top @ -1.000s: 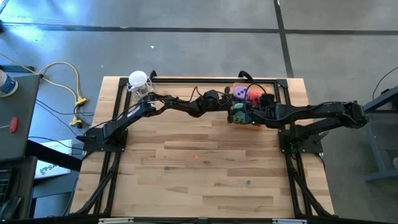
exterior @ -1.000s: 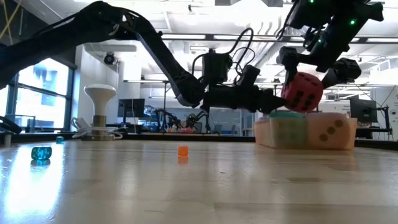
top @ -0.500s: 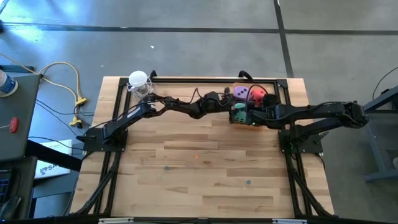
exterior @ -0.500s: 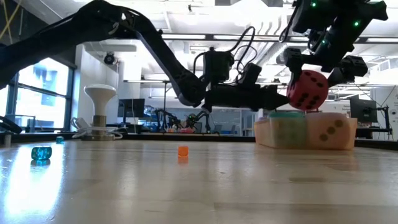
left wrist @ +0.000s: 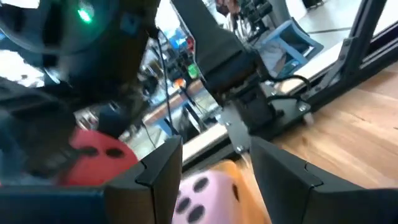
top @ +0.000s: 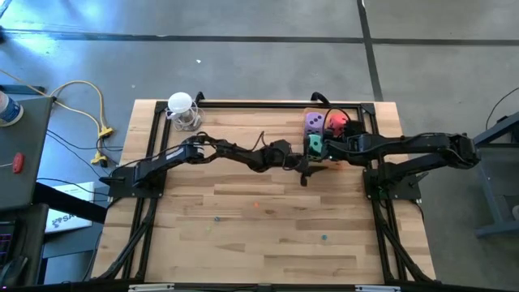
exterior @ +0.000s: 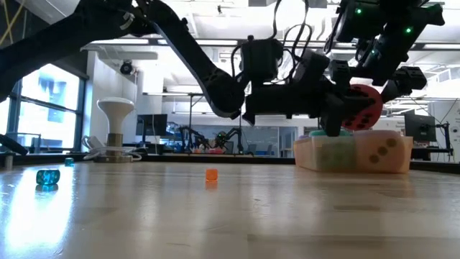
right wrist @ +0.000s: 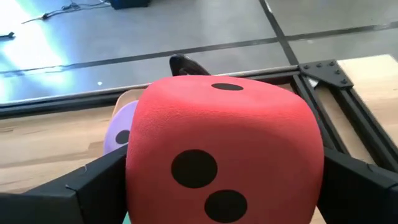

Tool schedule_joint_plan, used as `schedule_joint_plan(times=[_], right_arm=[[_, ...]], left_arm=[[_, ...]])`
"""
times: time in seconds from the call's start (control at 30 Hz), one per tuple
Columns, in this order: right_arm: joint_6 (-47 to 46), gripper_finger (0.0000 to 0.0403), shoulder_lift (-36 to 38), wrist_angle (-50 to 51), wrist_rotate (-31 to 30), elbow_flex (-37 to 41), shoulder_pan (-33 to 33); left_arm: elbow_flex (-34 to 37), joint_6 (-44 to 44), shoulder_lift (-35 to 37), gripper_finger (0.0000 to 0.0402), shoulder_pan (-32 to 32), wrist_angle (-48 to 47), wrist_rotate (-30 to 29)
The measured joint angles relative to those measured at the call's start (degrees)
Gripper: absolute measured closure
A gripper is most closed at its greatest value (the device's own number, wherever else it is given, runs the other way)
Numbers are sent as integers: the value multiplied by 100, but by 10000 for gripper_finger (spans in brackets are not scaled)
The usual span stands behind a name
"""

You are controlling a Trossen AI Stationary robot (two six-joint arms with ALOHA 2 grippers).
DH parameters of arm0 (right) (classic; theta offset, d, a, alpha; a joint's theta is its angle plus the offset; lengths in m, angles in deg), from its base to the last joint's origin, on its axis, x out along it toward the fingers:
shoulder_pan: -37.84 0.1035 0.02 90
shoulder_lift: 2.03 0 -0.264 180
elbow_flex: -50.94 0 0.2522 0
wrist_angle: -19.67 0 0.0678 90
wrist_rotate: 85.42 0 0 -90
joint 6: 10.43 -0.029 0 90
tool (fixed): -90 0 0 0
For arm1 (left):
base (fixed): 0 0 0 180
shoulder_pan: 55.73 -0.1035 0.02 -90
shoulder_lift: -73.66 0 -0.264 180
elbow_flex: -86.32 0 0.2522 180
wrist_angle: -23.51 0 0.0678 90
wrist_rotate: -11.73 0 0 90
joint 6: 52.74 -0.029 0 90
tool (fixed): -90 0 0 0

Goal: Pick & Place Dice
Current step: Put the red large die into the orange bin

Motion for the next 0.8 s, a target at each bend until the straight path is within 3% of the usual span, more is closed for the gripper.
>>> schedule_joint_plan(times=[0.8], right_arm=[[78, 4, -1, 207, 233, 7, 301]], left_arm=[[-24, 241, 10, 223, -257, -175, 568]])
